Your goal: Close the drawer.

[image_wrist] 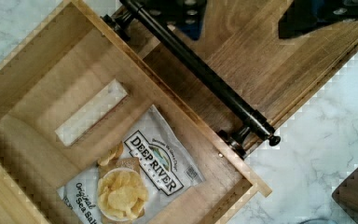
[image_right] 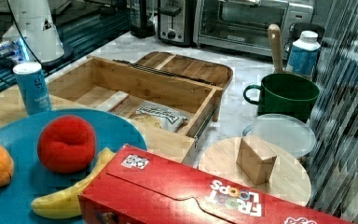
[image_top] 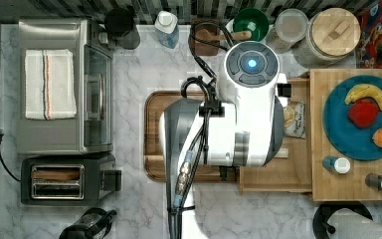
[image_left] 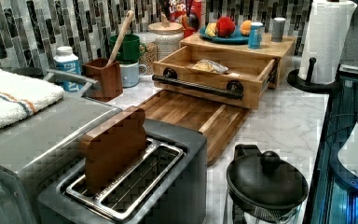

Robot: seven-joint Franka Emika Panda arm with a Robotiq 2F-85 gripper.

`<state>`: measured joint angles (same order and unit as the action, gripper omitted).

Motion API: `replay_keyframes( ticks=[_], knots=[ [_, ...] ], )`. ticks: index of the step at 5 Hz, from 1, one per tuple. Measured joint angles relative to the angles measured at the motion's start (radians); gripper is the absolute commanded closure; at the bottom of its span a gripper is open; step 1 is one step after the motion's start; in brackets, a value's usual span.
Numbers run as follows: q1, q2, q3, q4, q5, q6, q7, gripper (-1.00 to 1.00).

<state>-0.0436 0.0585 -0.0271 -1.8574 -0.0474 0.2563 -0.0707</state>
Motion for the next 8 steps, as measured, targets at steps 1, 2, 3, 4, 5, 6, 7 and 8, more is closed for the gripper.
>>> replay_keyframes(
  ticks=[1,2,3,4,5,6,7,8],
  knots=[
    [-0.001,0.000,0.000,-0.006,-0.001,0.006,0.000,1.00],
    [-0.005,0.001,0.000,-0.017,0.000,0.004,-0.001,-1.00],
    [-0.005,-0.001,-0.004,-0.052,0.000,0.069,-0.018,-1.00],
    [-0.005,-0.001,-0.005,-0.098,0.038,0.092,-0.044,-1.00],
    [-0.011,-0.006,0.011,-0.152,0.047,0.108,-0.074,-1.00],
    [0.004,-0.015,0.015,-0.215,0.047,0.119,-0.142,-1.00],
    [0.012,-0.021,0.037,-0.271,0.049,0.160,-0.202,1.00],
    [0.017,-0.025,0.074,-0.320,0.049,0.243,-0.222,1.00]
  ],
)
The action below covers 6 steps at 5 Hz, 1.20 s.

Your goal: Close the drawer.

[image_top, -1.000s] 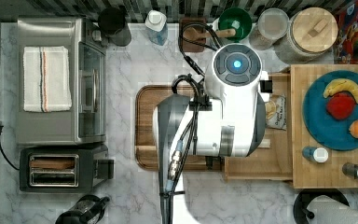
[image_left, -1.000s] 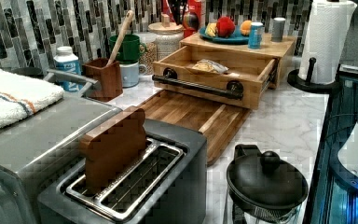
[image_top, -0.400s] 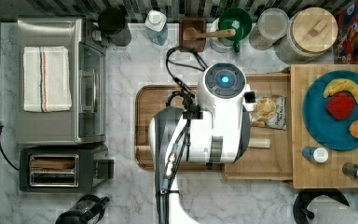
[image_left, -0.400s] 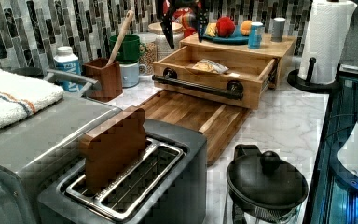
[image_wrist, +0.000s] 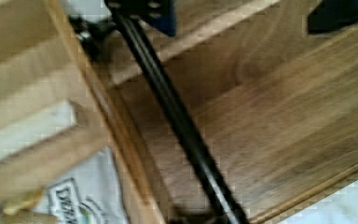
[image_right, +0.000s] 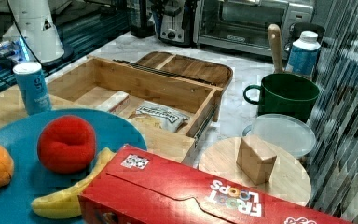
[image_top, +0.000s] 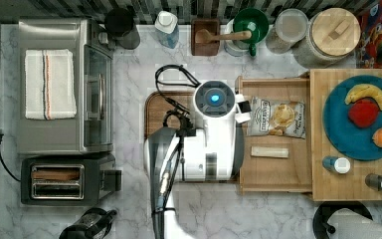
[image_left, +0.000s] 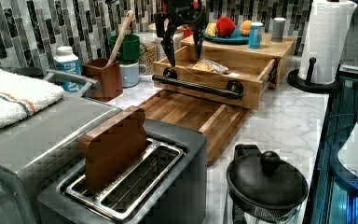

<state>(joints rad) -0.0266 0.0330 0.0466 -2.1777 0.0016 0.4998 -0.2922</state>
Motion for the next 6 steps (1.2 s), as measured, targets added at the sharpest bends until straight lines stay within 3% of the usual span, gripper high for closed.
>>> replay_keyframes(
  ticks=[3,4,5,6],
  knots=[
    [0.019,-0.029,0.110,-0.117,-0.005,0.104,-0.138,1.00],
    [0.022,-0.017,0.119,-0.146,-0.010,0.243,-0.227,1.00],
    [0.041,0.021,0.089,-0.150,-0.107,0.351,-0.252,1.00],
    [0.038,0.064,0.059,-0.150,-0.123,0.360,-0.254,1.00]
  ],
)
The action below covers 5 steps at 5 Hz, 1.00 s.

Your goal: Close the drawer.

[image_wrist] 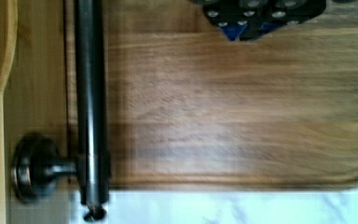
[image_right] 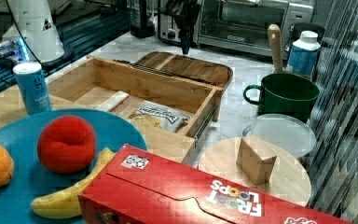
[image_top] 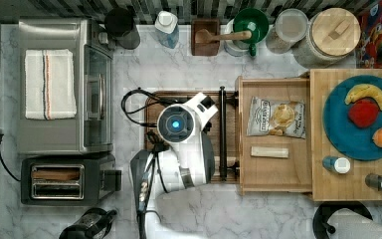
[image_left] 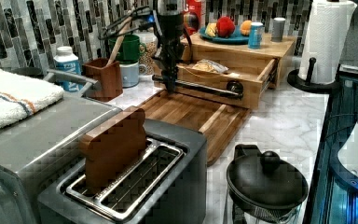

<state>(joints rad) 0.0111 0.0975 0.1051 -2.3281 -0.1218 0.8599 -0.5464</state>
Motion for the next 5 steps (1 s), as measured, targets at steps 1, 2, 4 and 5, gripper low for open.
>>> replay_keyframes(
  ticks=[1,2,4,5],
  knots=[
    [-0.034,0.023,-0.016,-0.006,-0.001,-0.050,-0.058,1.00],
    [-0.079,0.026,-0.020,-0.020,-0.001,-0.040,-0.143,1.00],
    [-0.133,0.026,-0.055,-0.023,-0.066,0.018,-0.197,1.00],
    [-0.138,0.026,-0.062,-0.025,-0.087,0.021,-0.225,1.00]
  ],
)
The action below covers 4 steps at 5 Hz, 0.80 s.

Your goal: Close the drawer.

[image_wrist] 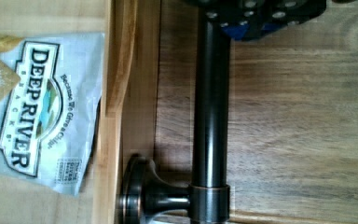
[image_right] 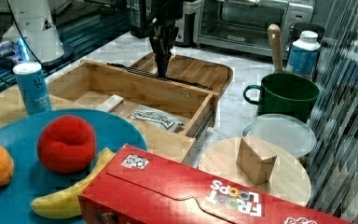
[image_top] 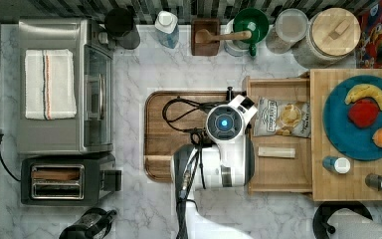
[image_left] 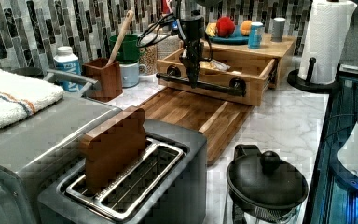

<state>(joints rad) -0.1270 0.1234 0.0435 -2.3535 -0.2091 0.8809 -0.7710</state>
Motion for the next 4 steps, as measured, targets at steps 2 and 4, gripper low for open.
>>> replay_keyframes(
  ticks=[2,4],
  knots=[
    [-0.019,0.005,-0.001,-0.014,-0.003,0.087,-0.172,1.00],
    [-0.042,0.026,-0.058,0.000,0.006,0.106,-0.276,1.00]
  ],
)
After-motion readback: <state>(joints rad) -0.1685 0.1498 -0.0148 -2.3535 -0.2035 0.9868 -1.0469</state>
